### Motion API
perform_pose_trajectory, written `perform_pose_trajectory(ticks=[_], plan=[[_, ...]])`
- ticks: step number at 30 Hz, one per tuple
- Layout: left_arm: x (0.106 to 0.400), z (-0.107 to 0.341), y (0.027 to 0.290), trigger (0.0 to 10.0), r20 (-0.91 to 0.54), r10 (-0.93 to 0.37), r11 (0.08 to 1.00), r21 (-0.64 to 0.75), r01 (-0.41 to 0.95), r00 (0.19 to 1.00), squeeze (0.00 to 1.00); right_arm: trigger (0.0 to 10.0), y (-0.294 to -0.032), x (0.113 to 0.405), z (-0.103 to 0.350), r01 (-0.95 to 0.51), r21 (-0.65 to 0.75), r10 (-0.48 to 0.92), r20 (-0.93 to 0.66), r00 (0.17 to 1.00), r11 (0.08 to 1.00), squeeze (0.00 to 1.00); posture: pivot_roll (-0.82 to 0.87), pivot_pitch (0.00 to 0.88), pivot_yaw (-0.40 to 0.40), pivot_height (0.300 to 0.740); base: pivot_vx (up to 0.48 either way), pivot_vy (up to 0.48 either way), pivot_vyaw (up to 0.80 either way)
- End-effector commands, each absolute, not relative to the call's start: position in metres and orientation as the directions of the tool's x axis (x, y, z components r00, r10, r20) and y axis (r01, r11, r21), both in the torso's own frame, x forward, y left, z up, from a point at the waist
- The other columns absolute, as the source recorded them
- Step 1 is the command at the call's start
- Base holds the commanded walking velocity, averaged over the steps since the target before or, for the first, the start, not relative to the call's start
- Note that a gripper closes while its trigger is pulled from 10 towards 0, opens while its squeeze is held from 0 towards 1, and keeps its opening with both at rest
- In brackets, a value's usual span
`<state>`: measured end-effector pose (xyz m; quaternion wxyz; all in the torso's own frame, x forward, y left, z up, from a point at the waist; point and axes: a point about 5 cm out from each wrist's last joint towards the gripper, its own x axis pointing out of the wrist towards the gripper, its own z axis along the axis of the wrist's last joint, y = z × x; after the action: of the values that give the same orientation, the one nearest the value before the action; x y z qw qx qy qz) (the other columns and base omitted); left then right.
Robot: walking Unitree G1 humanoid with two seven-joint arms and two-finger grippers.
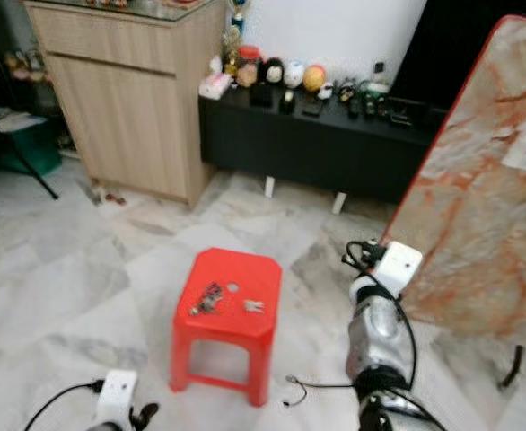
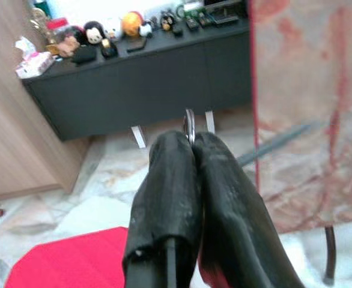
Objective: Hang keys on a hook
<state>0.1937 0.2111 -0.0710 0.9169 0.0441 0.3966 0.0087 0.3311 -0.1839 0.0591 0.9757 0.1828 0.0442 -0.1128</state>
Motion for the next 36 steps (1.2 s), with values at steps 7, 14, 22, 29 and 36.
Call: perform_pose_trajectory(ticks=[7,14,22,29,36], plan=[[0.191,-0.075,0.202,10.0,-0.742,0.020,0.997,0.067,0.045,0.670,0.00,10.0,-0.215,0.327,0.066,0.379,0.303,-0.366,-0.102,0.925,0.874,0.00,0.07,0.014,-0.076,0.740,0.000,-0.295,0.00],[0.189,-0.075,0.202,10.0,-0.745,0.015,0.997,0.065,0.049,0.667,0.00,10.0,-0.221,0.325,0.066,0.428,0.292,-0.415,-0.109,0.903,0.855,0.00,0.08,0.010,-0.076,0.740,0.000,-0.283,0.00],[0.188,-0.076,0.201,10.0,-0.747,0.008,0.997,0.060,0.056,0.665,0.00,10.0,-0.213,0.326,0.061,0.409,0.289,-0.387,-0.132,0.913,0.866,0.00,0.08,0.000,-0.077,0.740,0.000,-0.283,0.00],[0.187,-0.077,0.200,10.0,-0.750,-0.001,0.996,0.058,0.068,0.661,0.00,10.0,-0.210,0.324,0.057,0.416,0.293,-0.389,-0.150,0.909,0.861,0.00,0.08,0.000,-0.065,0.740,0.000,-0.308,0.00],[0.188,-0.076,0.200,10.0,-0.751,-0.009,0.995,0.060,0.082,0.661,0.00,10.0,-0.206,0.323,0.054,0.408,0.296,-0.377,-0.156,0.913,0.864,0.00,0.08,0.000,-0.064,0.740,0.000,-0.308,0.00]])
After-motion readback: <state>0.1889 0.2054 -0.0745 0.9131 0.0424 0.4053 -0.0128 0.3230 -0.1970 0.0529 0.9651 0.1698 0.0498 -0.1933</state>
